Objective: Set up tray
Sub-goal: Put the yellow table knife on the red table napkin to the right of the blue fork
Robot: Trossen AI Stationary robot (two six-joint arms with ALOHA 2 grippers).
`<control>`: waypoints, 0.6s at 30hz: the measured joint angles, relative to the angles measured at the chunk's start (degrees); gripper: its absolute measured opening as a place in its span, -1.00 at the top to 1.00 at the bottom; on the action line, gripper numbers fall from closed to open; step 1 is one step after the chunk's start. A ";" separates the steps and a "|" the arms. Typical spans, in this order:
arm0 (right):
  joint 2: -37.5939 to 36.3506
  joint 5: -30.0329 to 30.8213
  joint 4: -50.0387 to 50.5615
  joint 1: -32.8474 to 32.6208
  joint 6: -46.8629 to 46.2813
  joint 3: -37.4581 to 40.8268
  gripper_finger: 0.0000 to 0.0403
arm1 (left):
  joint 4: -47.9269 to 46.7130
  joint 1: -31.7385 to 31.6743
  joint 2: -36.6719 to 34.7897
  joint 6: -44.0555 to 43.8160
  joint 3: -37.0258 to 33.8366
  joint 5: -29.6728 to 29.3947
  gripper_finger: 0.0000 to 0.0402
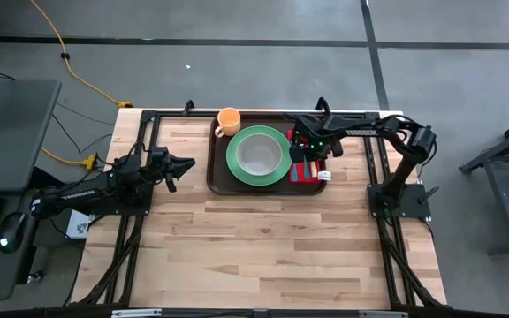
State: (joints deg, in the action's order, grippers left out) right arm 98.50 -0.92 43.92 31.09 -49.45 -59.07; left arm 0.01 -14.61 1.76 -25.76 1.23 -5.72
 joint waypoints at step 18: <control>0.02 -1.61 1.74 0.07 -4.09 0.00 0.78 | 0.00 0.00 -0.02 0.00 0.00 0.02 0.54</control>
State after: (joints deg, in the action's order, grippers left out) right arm 98.52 -2.53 45.66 31.16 -53.54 -59.07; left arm 0.01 -14.61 1.74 -25.76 1.23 -5.69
